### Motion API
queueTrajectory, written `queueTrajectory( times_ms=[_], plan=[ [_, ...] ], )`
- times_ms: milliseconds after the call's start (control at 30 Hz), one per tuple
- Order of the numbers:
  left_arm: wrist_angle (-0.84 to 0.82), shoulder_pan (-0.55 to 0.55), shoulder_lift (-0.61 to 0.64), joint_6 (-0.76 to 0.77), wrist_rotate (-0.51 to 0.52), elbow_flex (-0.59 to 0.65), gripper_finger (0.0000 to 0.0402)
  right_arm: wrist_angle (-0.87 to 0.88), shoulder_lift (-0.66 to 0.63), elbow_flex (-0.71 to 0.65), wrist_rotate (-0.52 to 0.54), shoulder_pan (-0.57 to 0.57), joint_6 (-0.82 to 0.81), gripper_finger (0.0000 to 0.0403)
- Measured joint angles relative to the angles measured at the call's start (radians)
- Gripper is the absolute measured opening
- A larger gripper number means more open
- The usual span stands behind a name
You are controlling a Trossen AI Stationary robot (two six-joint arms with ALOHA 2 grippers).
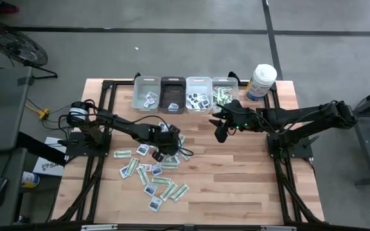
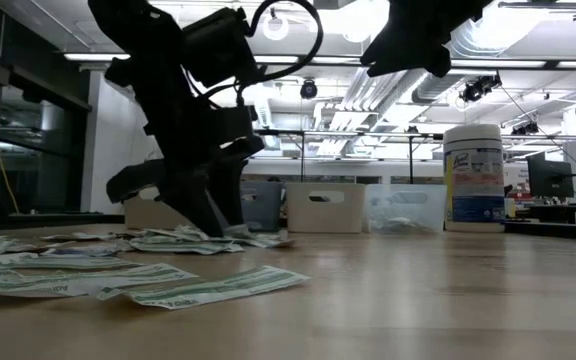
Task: Pick & Place First Aid Supplies
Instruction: Put the green bandage into the transparent bin
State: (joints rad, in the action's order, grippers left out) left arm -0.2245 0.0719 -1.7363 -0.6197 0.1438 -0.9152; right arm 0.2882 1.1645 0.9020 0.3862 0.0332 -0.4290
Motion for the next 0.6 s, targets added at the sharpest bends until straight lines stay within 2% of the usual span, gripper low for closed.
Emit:
queueTrajectory(
  times_ms=[133,467,600],
  plan=[
    [-0.004,0.000,0.002,0.003,0.008,0.000,0.0116,-0.001,0.000,0.000,0.000,0.000,0.000,0.0136],
    [-0.011,0.000,0.003,0.056,-0.007,0.001,0.0010,0.000,0.000,0.000,0.000,0.000,0.000,0.0136],
    [-0.011,0.000,0.003,0.068,-0.011,0.001,0.0006,0.000,0.000,0.000,0.000,0.000,0.000,0.0136]
  ],
)
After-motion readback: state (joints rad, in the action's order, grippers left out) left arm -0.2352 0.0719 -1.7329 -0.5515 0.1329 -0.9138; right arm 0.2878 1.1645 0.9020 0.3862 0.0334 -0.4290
